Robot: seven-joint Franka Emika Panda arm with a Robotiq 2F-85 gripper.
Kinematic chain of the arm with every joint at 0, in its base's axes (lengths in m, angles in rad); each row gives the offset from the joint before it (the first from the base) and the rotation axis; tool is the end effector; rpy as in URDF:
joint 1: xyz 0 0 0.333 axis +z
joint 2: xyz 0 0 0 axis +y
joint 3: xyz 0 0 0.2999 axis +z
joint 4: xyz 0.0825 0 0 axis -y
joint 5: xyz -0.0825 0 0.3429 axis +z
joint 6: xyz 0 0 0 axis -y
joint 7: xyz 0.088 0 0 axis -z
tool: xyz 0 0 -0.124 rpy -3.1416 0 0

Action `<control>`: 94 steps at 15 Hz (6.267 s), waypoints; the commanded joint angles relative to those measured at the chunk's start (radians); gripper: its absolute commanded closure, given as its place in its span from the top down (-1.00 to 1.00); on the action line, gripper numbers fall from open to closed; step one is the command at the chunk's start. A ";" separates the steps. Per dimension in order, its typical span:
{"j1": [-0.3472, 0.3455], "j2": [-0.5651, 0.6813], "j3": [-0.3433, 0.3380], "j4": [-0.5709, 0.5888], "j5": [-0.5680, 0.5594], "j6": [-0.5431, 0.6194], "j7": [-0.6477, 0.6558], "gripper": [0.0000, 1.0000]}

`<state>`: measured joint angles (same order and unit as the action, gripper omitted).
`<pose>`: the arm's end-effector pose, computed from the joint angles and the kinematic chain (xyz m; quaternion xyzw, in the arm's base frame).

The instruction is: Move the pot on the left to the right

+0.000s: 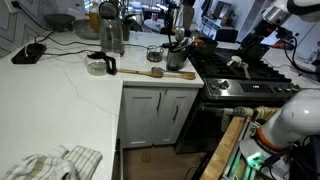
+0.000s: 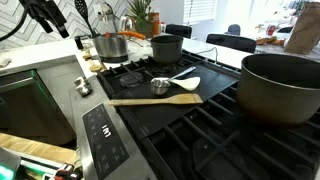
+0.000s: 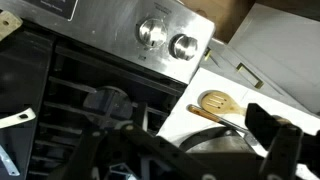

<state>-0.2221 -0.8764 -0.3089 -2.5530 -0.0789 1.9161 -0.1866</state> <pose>0.2445 -0.1675 0.5209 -0.9837 0.1205 -0.1265 0.0428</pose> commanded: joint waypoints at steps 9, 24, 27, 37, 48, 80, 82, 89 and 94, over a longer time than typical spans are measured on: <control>-0.002 0.002 0.002 0.003 0.002 -0.002 -0.002 1.00; -0.002 0.002 0.002 0.003 0.002 -0.002 -0.002 1.00; -0.002 0.002 0.002 0.003 0.002 -0.002 -0.002 1.00; -0.002 0.002 0.002 0.003 0.002 -0.002 -0.002 1.00; 0.041 0.217 -0.023 0.150 0.078 0.141 0.006 1.00; -0.213 1.068 -0.113 0.789 0.562 0.239 0.404 1.00; -0.220 1.098 -0.109 0.811 0.559 0.255 0.433 1.00; -0.233 1.180 -0.093 0.862 0.548 0.302 0.485 1.00; -0.239 1.211 -0.081 0.873 0.547 0.321 0.498 0.46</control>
<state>-0.4350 0.3031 -0.4105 -1.7045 0.4579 2.2211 0.2969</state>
